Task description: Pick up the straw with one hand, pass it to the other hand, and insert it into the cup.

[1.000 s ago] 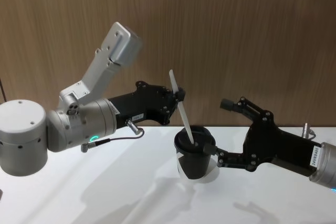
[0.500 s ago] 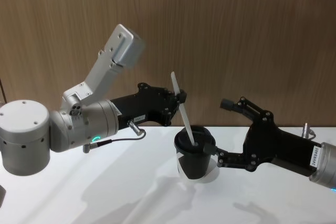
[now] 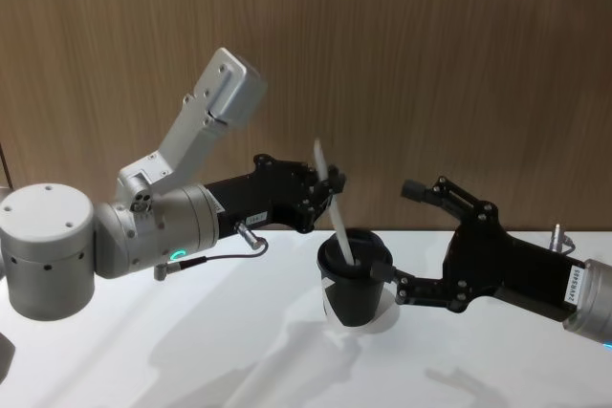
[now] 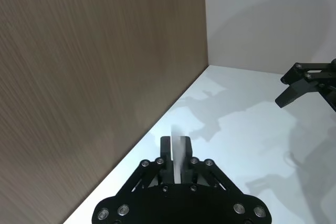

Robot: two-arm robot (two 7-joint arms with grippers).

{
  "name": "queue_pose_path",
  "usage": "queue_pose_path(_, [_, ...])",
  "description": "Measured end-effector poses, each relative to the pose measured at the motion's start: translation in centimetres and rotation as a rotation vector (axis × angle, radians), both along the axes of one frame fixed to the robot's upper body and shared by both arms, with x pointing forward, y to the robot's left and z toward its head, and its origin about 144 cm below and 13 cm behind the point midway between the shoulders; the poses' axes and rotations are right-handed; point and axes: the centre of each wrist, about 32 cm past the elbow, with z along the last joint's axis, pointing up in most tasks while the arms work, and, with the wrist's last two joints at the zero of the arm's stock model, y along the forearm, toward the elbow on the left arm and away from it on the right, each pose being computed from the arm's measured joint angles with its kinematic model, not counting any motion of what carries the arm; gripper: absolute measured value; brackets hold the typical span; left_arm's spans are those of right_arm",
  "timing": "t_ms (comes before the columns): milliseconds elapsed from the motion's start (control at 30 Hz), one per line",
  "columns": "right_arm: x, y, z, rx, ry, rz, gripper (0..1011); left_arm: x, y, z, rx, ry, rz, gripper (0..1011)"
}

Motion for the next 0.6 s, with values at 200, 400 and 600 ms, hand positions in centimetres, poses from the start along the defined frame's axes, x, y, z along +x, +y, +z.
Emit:
queue_pose_path(200, [0.0, 0.0, 0.0, 0.0, 0.0, 0.0, 1001, 0.05, -0.04, -0.07, -0.001, 0.002, -0.002, 244])
queue_pose_path(400, [0.0, 0.0, 0.0, 0.0, 0.0, 0.0, 1001, 0.08, -0.05, -0.1, -0.002, 0.002, -0.004, 460])
queue_pose_path(600, [0.0, 0.0, 0.0, 0.0, 0.0, 0.0, 1001, 0.09, -0.06, -0.12, -0.002, 0.003, -0.005, 622])
